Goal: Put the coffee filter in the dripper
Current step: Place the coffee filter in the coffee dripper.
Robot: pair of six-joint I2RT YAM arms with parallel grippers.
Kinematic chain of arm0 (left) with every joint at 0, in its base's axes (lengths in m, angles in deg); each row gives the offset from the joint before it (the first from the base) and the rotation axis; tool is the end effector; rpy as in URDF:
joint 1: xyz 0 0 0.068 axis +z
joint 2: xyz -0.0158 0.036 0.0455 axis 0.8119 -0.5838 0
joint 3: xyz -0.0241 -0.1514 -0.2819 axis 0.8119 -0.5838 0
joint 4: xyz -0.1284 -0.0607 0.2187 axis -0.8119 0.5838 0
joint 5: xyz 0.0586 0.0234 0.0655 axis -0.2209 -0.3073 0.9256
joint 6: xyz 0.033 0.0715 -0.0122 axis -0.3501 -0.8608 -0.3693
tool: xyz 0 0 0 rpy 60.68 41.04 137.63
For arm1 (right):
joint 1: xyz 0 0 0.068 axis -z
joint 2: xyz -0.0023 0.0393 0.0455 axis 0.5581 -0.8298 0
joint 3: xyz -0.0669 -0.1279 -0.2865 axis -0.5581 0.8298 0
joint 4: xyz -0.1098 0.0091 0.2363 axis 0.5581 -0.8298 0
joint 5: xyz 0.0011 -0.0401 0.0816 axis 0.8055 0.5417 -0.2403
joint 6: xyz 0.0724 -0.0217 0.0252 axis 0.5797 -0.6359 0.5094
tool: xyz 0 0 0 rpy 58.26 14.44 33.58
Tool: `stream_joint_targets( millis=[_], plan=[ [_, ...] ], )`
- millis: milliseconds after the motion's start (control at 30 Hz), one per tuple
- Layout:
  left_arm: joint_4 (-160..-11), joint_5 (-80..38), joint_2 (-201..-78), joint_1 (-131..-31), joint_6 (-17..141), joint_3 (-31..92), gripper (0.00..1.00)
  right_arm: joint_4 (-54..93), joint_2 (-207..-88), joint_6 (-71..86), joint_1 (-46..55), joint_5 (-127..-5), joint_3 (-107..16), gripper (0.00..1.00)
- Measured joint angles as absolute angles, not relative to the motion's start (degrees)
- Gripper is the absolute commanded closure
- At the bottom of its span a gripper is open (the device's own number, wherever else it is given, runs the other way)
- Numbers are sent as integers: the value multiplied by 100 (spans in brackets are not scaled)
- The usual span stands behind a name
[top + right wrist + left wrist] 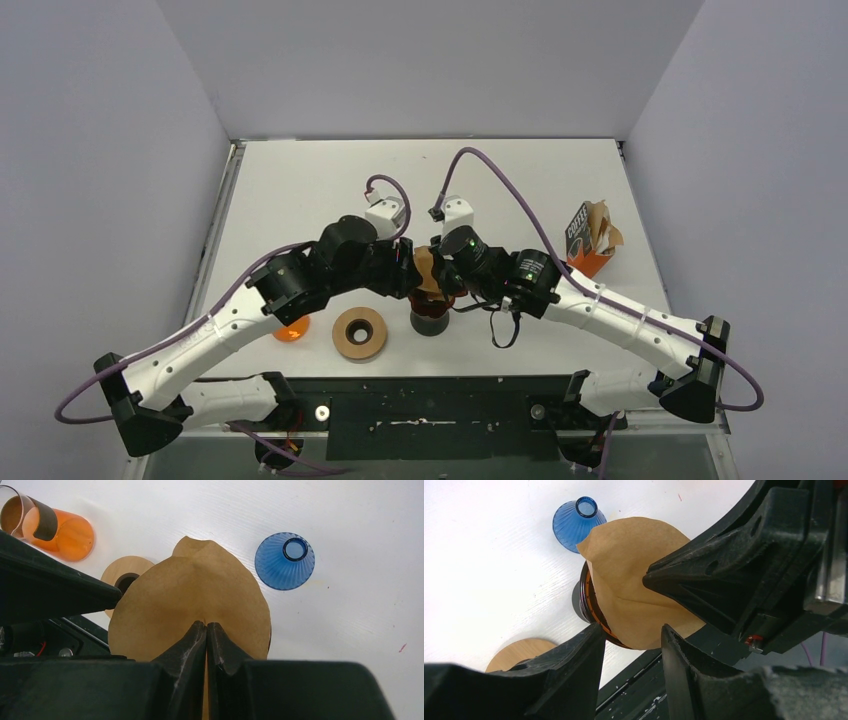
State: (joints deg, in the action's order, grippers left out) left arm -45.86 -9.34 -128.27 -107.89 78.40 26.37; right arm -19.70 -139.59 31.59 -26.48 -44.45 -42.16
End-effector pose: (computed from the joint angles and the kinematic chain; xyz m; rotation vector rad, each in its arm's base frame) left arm 0.1464 -0.1922 0.3928 0.4624 2.2125 -0.7417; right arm 0.1538 0.2374 0.3763 -0.4655 2.2785 0.5588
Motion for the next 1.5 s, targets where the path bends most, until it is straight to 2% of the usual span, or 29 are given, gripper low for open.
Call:
stream_joint_targets(
  millis=[233,500,933,1500],
  plan=[
    [-4811,-875,-12445,-10789,7837,2447,56,-1992,-14029,3133,-2635,-4596,-4231,93],
    [-4956,-224,-11631,-10789,7767,2359,55,-2243,-14462,2908,-2418,-4992,-4631,93],
    [-4953,290,-11382,-10789,7396,2108,55,-2800,-14899,2598,-2126,-5698,-5035,71],
    [-5037,482,-11229,-10789,7018,1778,55,-3183,-15524,2595,-2174,-5731,-5433,68]
  ],
)
